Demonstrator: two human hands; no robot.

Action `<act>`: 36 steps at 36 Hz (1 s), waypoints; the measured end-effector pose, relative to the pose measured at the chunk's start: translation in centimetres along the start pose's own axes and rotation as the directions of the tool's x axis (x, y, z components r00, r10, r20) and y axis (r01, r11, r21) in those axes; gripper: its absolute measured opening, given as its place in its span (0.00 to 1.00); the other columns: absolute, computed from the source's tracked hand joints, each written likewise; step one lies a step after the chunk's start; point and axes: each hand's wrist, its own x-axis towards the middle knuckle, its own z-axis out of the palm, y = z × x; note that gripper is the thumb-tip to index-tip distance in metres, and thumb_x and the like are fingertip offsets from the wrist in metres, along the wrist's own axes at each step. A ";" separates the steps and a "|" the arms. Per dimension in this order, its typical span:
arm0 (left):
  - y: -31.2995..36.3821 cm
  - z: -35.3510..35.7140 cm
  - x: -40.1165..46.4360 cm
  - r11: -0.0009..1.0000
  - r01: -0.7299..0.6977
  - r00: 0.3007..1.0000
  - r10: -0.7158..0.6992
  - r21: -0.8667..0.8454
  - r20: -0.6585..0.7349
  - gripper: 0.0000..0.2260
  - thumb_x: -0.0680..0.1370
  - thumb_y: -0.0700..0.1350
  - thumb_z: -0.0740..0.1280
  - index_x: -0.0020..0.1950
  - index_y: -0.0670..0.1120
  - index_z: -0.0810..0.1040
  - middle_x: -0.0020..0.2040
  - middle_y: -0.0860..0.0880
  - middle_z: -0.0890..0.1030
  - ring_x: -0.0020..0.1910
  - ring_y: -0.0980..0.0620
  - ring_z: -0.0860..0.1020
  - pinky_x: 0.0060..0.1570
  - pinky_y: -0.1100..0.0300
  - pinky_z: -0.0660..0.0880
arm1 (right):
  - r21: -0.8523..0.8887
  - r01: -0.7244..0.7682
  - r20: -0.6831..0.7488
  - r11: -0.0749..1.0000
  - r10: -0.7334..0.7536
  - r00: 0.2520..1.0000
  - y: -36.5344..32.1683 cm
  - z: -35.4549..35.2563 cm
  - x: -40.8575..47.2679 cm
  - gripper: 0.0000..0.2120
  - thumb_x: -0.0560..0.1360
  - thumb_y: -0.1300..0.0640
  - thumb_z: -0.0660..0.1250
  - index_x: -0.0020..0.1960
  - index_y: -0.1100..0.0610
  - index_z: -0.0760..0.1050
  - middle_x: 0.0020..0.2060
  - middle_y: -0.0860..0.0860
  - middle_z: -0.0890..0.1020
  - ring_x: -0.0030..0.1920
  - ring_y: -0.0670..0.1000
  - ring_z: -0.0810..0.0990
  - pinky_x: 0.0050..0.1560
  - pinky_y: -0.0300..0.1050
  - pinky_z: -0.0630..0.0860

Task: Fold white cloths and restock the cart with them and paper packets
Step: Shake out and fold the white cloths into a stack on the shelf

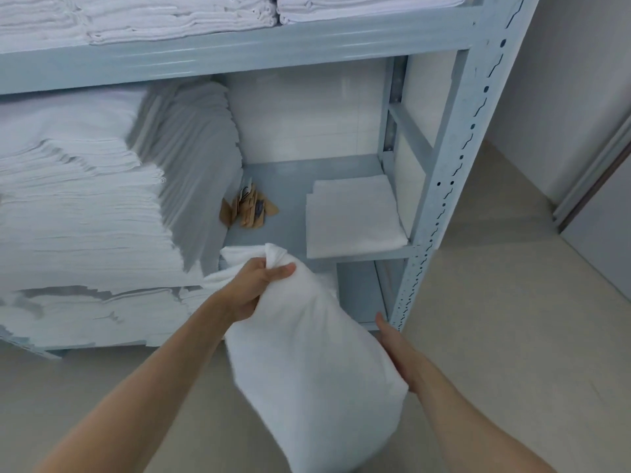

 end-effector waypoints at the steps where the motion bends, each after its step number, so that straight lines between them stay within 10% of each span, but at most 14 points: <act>1: -0.2 -0.7 -0.1 0.999 0.029 1.000 -0.029 -0.033 0.002 0.16 0.74 0.42 0.73 0.58 0.34 0.78 0.54 0.35 0.83 0.52 0.39 0.84 0.46 0.49 0.82 | 0.040 0.015 0.052 0.999 -0.017 0.998 0.0 -0.2 -0.2 0.40 0.71 0.26 0.58 0.49 0.63 0.83 0.42 0.59 0.83 0.42 0.57 0.83 0.42 0.45 0.78; 5: -1.1 -3.0 -0.7 0.987 0.078 0.997 -0.074 -0.138 0.032 0.18 0.72 0.39 0.73 0.60 0.34 0.78 0.57 0.35 0.82 0.54 0.38 0.83 0.45 0.49 0.82 | 0.122 0.045 0.157 0.991 -0.064 0.986 0.2 -1.0 -0.9 0.28 0.76 0.39 0.66 0.63 0.61 0.80 0.58 0.61 0.82 0.57 0.62 0.82 0.53 0.53 0.80; 22: 0.6 -7.0 -0.2 0.912 -0.046 0.974 -0.049 -0.409 -0.220 0.17 0.82 0.51 0.62 0.64 0.42 0.78 0.56 0.43 0.85 0.53 0.44 0.84 0.51 0.48 0.77 | 0.095 0.689 0.086 0.719 -0.695 0.713 -10.8 4.0 -4.8 0.26 0.71 0.63 0.72 0.67 0.54 0.73 0.60 0.56 0.82 0.59 0.58 0.82 0.50 0.51 0.82; 30: -3.7 -6.0 0.2 0.831 -0.045 0.996 0.079 -0.555 0.037 0.35 0.72 0.72 0.64 0.69 0.50 0.78 0.69 0.44 0.77 0.67 0.40 0.76 0.61 0.43 0.76 | 0.074 0.754 -0.026 0.652 -0.755 0.655 -14.1 5.0 -6.1 0.17 0.77 0.60 0.69 0.65 0.56 0.76 0.57 0.55 0.84 0.55 0.56 0.84 0.51 0.52 0.82; 36: -5.3 -4.9 0.3 0.962 0.093 0.976 -0.036 -0.257 0.216 0.30 0.64 0.51 0.82 0.64 0.43 0.81 0.63 0.37 0.80 0.60 0.37 0.80 0.50 0.44 0.81 | 0.098 0.723 -0.200 0.684 -0.698 0.688 -14.7 4.1 -5.9 0.13 0.77 0.61 0.70 0.61 0.57 0.79 0.51 0.53 0.86 0.49 0.53 0.85 0.44 0.48 0.83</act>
